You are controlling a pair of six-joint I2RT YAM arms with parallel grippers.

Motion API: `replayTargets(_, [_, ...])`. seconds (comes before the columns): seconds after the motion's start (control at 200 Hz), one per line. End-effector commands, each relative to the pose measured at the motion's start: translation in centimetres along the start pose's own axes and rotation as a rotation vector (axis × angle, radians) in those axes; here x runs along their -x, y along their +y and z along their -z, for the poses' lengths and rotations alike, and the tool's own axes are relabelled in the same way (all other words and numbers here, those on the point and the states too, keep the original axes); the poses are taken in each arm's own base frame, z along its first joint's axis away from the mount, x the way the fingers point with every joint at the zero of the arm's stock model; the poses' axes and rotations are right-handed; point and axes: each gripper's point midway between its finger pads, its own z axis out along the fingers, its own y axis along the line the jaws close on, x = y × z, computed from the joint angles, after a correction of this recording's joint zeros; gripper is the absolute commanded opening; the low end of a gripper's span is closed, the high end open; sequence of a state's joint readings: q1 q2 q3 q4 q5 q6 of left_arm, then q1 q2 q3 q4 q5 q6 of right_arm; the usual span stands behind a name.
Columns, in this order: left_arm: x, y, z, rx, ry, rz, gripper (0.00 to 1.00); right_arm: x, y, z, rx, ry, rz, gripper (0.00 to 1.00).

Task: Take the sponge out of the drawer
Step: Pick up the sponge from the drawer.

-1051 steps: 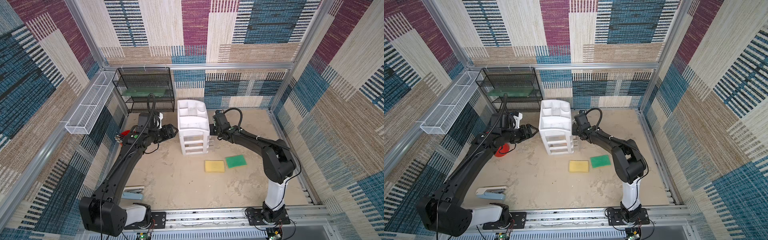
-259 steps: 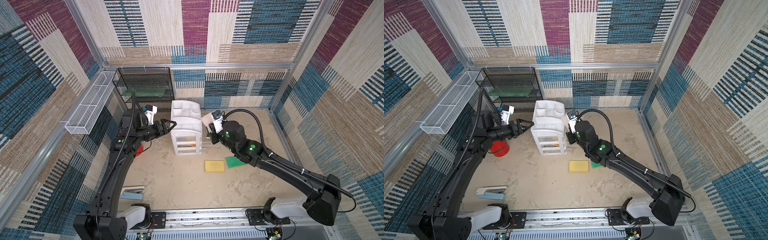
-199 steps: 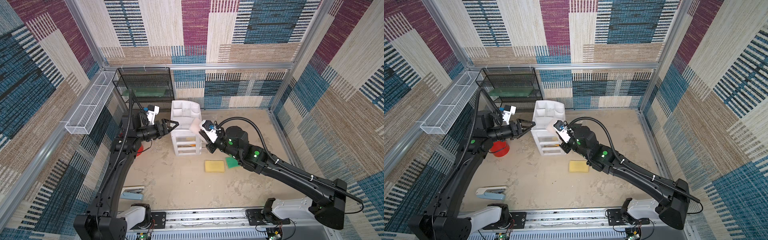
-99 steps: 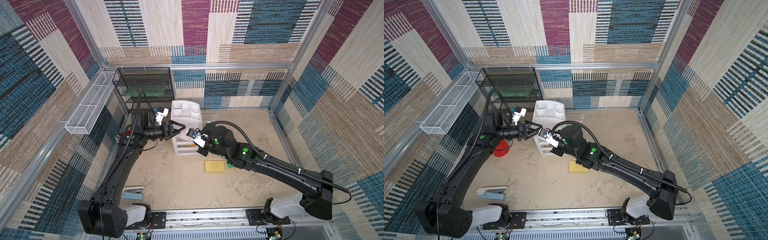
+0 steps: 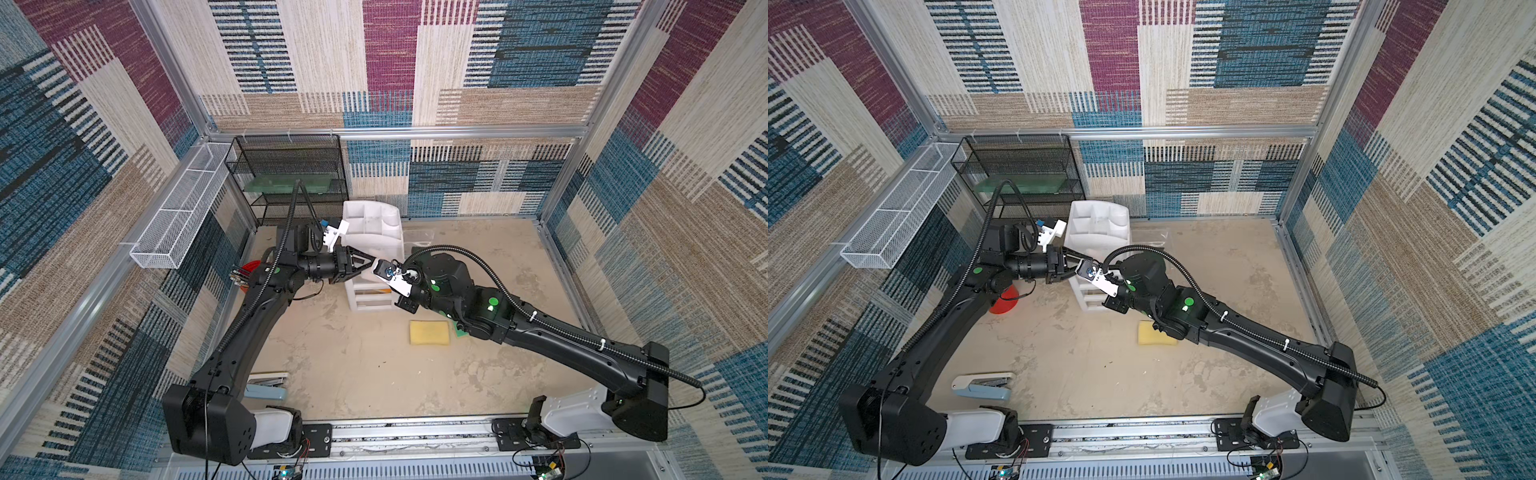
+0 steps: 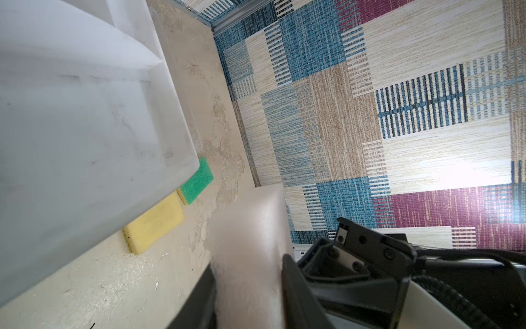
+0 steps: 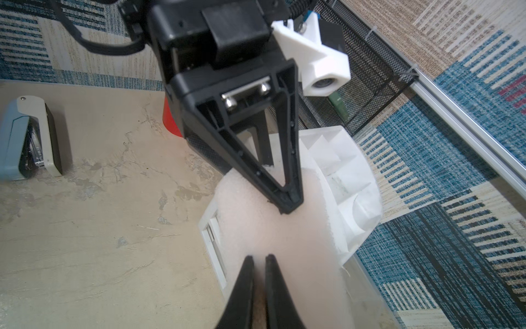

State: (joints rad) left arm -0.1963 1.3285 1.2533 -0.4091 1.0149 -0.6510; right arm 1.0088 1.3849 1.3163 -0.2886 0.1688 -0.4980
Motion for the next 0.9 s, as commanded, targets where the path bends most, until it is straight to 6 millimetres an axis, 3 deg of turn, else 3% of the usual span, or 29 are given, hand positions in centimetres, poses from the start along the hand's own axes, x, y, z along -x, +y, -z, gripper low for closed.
replayTargets(0.0, [0.1, -0.5, 0.0, -0.02, -0.001, -0.03, 0.16, 0.6, -0.5, 0.5, -0.027, -0.021, -0.002, 0.13])
replayTargets(0.07, [0.1, -0.5, 0.1, -0.018, -0.002, -0.03, 0.04, 0.8, -0.7, 0.6, -0.035, -0.035, -0.011, 0.15])
replayTargets(0.115, [0.1, -0.5, 0.1, -0.015, -0.002, -0.03, 0.0, 1.0, -1.3, 0.8, -0.068, -0.045, -0.034, 0.22])
replayTargets(0.23, [0.1, -0.5, 0.6, 0.028, -0.022, -0.06, 0.0, 1.2, -3.6, 1.8, -0.188, -0.056, -0.148, 0.62])
replayTargets(0.265, [0.2, -0.6, 0.8, 0.039, -0.031, -0.074, 0.0, 1.4, -4.4, 2.4, -0.225, -0.065, -0.2, 0.69])
replayTargets(0.416, [0.2, -1.0, 1.6, 0.077, -0.072, -0.115, 0.0, 1.4, -7.5, 5.6, -0.366, -0.157, -0.377, 0.75])
replayTargets(0.541, [0.3, -1.0, 2.4, 0.122, -0.106, -0.14, 0.0, 0.0, -11.0, 9.1, -0.45, -0.277, -0.589, 0.86])
replayTargets(0.696, [0.0, -0.7, 3.1, 0.169, -0.144, -0.142, 0.0, -4.8, -14.5, 11.6, -0.529, -0.325, -0.798, 0.9])
replayTargets(0.836, [-0.8, -0.4, 3.0, 0.199, -0.156, -0.142, 0.0, -8.0, -15.5, 12.8, -0.578, -0.347, -0.886, 1.0])
replayTargets(0.896, [-1.5, -0.1, 2.6, 0.236, -0.146, -0.145, 0.0, -9.0, -15.6, 12.8, -0.584, -0.339, -0.897, 0.98])
